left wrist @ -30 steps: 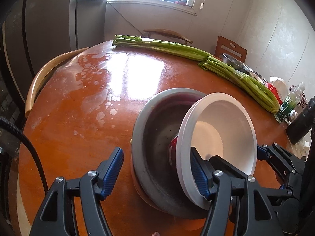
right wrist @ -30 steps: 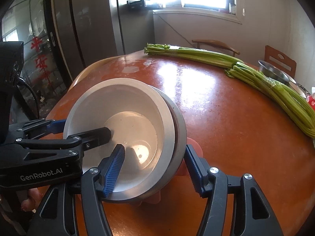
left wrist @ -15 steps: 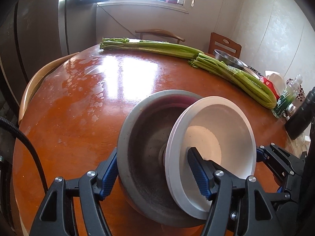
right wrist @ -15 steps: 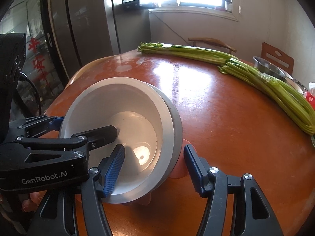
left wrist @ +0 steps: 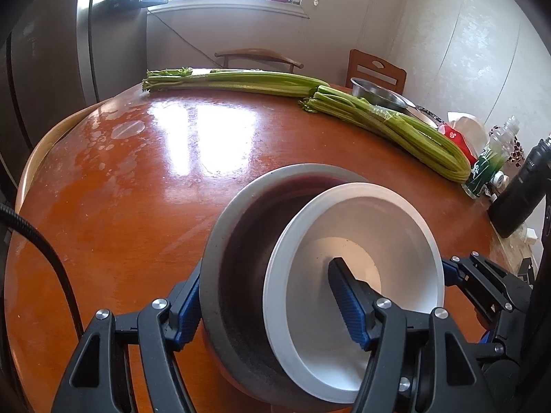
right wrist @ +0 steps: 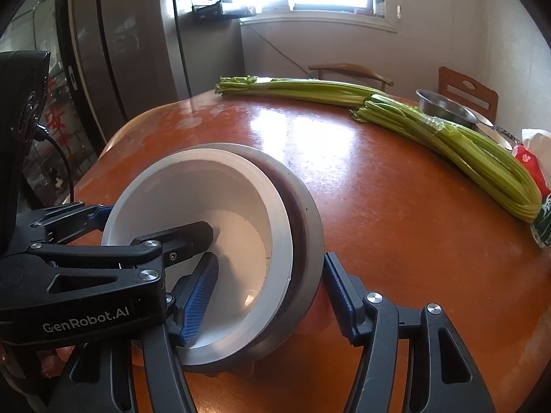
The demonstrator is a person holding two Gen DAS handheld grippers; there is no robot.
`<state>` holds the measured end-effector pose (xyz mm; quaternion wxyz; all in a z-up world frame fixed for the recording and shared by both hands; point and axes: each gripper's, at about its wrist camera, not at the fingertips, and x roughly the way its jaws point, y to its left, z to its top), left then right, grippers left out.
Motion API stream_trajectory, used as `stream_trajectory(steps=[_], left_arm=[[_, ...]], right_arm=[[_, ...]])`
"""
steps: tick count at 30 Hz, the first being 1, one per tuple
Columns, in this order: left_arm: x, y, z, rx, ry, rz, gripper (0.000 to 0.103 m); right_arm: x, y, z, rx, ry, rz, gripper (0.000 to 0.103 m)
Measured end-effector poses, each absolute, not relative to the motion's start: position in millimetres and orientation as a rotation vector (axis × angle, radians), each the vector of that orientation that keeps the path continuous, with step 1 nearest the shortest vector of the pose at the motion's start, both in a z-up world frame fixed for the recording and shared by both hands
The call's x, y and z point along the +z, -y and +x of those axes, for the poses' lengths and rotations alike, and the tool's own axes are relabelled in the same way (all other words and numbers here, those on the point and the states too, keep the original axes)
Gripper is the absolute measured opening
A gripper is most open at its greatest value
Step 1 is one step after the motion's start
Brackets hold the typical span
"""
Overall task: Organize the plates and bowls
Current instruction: 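Lower the steel bowl stack onto the steel tray and open the left tool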
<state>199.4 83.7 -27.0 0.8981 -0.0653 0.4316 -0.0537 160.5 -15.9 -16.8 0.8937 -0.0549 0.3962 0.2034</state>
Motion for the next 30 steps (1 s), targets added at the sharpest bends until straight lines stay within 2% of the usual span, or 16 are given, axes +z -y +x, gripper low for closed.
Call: stream_trajectory(steps=[30], left_arm=[[-7,-102,178,-0.068,-0.819,-0.135,0.068]], right_arm=[[-2,17,146,0.38,-0.762,-0.099,0.064]])
